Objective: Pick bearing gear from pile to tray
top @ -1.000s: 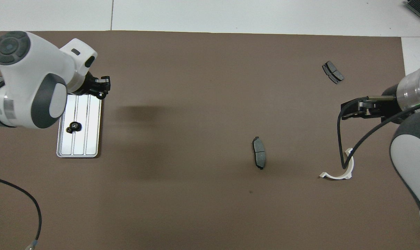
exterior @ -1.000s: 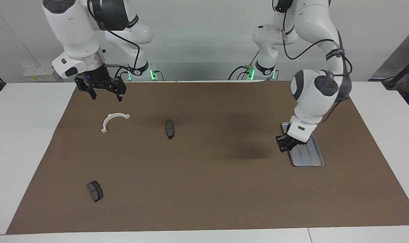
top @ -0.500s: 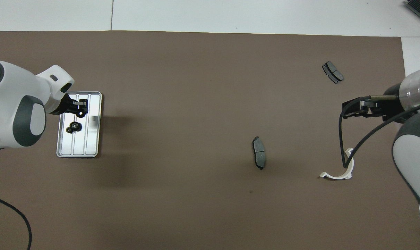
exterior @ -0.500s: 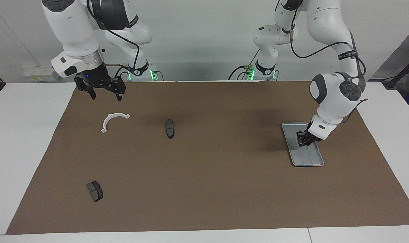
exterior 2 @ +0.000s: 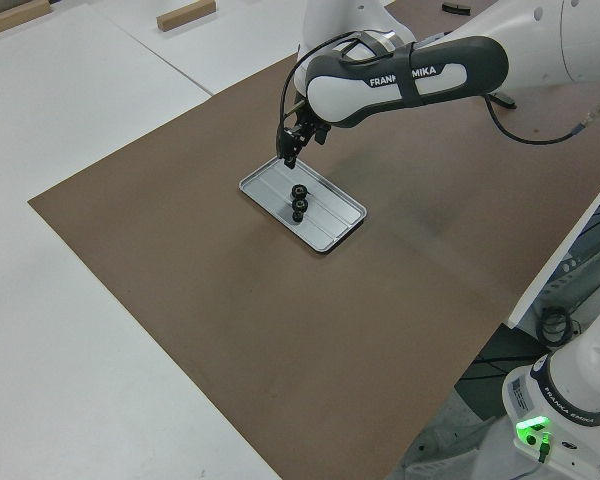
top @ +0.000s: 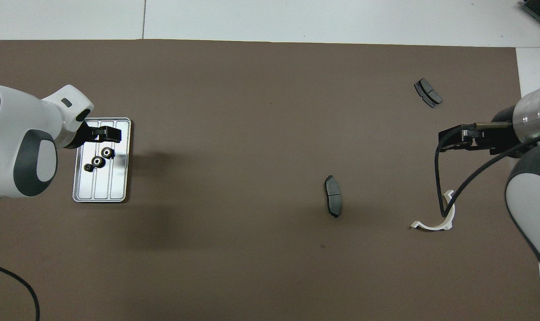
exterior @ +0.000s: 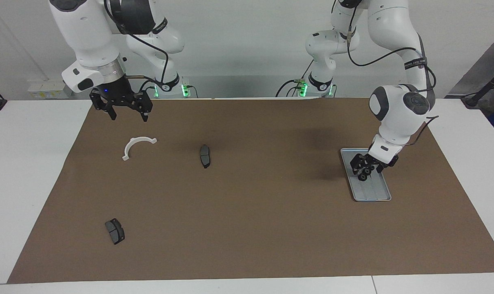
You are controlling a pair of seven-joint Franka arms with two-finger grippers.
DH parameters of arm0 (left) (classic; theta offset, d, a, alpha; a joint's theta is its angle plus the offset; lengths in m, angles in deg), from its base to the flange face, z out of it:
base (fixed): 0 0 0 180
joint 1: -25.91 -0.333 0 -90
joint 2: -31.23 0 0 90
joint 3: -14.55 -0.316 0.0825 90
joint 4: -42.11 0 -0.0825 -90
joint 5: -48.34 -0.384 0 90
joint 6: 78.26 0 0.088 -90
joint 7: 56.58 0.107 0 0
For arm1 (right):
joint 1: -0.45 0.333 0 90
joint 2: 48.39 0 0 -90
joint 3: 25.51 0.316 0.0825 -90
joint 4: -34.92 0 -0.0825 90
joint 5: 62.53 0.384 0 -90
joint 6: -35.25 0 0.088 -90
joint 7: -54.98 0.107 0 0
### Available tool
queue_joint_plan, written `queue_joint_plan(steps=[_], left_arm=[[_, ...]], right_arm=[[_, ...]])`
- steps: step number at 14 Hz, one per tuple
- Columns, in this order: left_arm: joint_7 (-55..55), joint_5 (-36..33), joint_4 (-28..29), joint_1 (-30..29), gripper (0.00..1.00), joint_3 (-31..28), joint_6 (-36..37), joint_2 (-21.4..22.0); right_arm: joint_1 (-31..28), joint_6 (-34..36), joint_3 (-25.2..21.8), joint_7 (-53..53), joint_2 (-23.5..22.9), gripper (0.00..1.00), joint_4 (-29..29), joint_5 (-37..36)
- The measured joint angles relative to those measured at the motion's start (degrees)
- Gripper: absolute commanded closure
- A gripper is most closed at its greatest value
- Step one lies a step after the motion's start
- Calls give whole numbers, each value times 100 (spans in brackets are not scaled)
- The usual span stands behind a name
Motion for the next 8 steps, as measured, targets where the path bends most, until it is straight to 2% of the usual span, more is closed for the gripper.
queue_joint_plan(steps=[3, 8], left_arm=[[0, 1, -406, 11, 0, 28, 796, 289], [0, 13, -2116, 16, 0, 72, 3174, 460]], right_arm=[[15, 0, 0, 0, 0, 0, 0, 1], [15, 0, 0, 0, 0, 0, 0, 1]])
